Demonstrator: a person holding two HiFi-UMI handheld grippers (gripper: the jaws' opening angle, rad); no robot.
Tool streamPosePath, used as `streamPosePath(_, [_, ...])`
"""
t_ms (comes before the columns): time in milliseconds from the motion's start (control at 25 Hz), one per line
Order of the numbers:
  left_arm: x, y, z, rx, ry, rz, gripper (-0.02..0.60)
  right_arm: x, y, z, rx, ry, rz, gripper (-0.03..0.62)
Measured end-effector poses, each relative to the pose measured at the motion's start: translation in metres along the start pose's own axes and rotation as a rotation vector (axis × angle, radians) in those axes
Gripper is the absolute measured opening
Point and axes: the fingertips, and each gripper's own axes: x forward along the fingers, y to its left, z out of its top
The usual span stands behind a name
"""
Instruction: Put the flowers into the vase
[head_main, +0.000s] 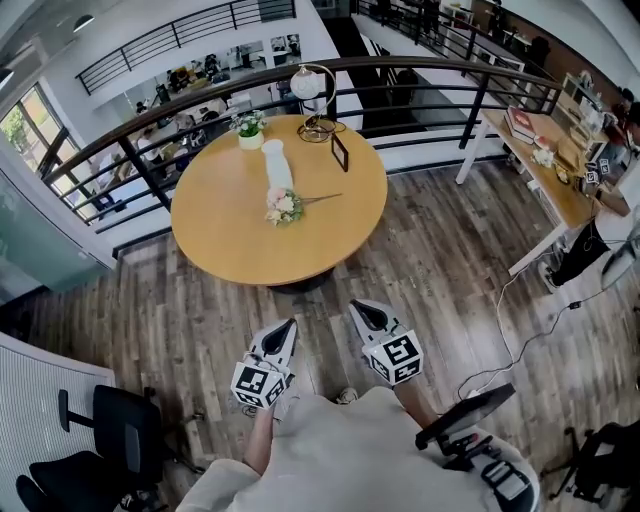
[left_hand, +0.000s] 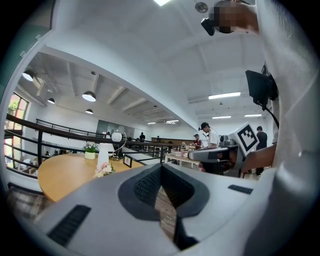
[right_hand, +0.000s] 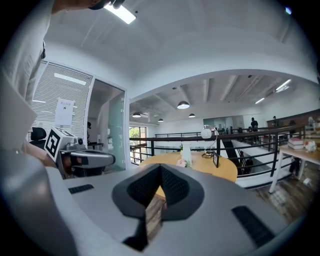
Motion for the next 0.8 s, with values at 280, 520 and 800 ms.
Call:
streamPosePath(280, [0.018,-0.020,-0.013,-0.012,0.021,-0.012,0.006,-0.011,-0.019,-0.014,0.005,0.019,-0.006,0.009])
streamPosePath(520, [0.034,-0.028,-0.013,-0.006,0.021,-0.031,0.006,-0.017,-0.033,-0.018,0.010,0.021,-0.019,0.009])
streamPosePath(800, [0.055,-0.023,-0.017,-0.018,0.030,-0.055,0.006,-0.010,-0.050,-0.023,0.022,0.037,-0.041,0.009])
